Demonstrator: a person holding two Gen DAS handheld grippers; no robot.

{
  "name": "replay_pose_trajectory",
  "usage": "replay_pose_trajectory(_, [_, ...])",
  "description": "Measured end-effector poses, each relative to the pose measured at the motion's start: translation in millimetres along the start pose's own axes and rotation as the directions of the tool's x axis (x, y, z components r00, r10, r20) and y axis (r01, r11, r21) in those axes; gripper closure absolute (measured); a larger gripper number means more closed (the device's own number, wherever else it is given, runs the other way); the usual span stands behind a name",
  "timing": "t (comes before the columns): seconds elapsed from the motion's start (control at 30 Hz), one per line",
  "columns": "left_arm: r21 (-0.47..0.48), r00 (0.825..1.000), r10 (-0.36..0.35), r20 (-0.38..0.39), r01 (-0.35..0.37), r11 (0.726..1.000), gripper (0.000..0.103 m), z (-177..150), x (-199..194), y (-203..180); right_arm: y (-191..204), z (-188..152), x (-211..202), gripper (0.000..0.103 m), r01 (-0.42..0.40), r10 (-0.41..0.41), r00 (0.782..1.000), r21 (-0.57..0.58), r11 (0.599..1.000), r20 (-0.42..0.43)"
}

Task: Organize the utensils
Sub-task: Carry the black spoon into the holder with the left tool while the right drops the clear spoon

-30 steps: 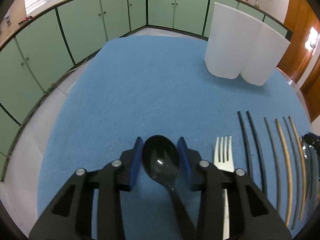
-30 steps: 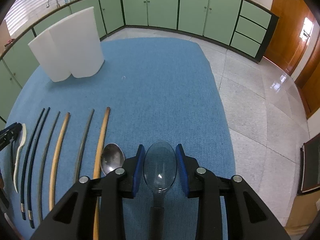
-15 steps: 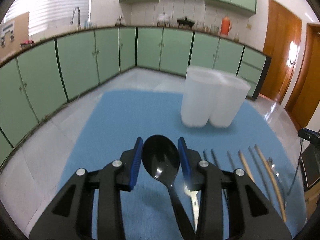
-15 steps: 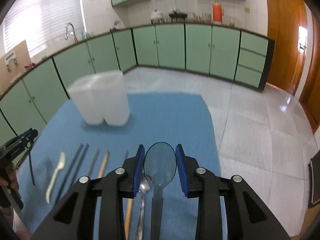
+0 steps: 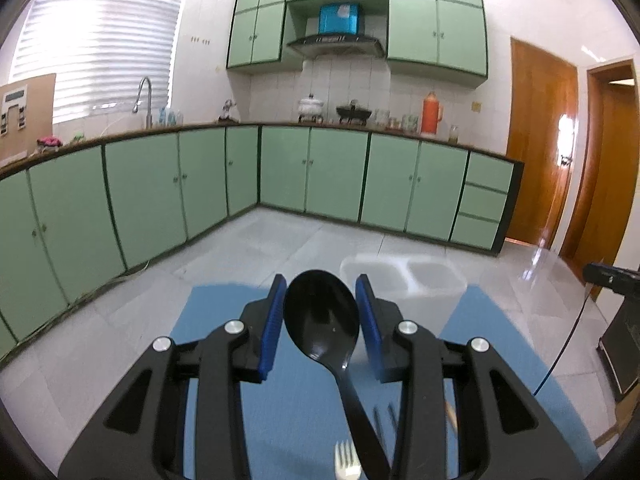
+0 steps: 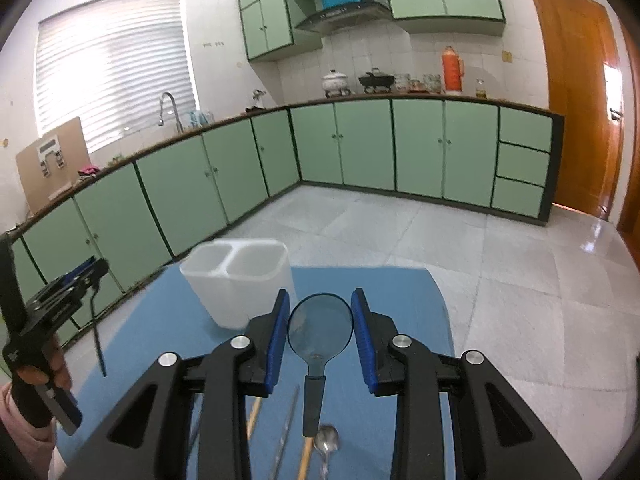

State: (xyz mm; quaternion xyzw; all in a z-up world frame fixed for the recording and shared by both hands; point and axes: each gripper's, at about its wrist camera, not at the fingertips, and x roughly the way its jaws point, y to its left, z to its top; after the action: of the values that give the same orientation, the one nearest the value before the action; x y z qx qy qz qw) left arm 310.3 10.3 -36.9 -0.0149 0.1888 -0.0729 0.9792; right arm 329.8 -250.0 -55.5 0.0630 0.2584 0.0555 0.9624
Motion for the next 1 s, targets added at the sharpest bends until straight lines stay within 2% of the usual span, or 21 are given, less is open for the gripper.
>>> replay_pose_trajectory(0.13, [0.006,0.998,-0.02,0.061,0.02,1.0,0.069,27.1,15.3,-13.0,9.6,28.7,14.3,0.072,-0.03,0.031,0.999,-0.018,0.999,0.036])
replay_pose_trajectory(0.33, [0.046,0.986,-0.029,0.166,0.022,0.999,0.069,72.2,53.8,-42.2,24.7,77.8,35.5,0.072,-0.089,0.092,0.989,-0.028,0.996,0.113])
replay_pose_trajectory(0.53, [0.067,0.976,-0.002,0.216,-0.013,0.998,0.069,83.2,102.8,-60.0,40.4,108.5,76.9,0.072,-0.107,0.111,0.982,-0.036,0.994,0.151])
replay_pose_trajectory(0.73, [0.101,0.979,0.006,0.202,-0.027,0.995,0.069,62.0,143.4,-64.0,48.9,93.4,125.5,0.072,-0.076,0.081,0.987,-0.042,0.996,0.135])
replay_pose_trajectory(1.0, [0.12,0.99,0.004,0.143,-0.021,0.993,0.068,34.4,168.2,-59.6,44.8,61.2,162.6,0.072,-0.118,0.118,0.992,-0.002,0.993,0.054])
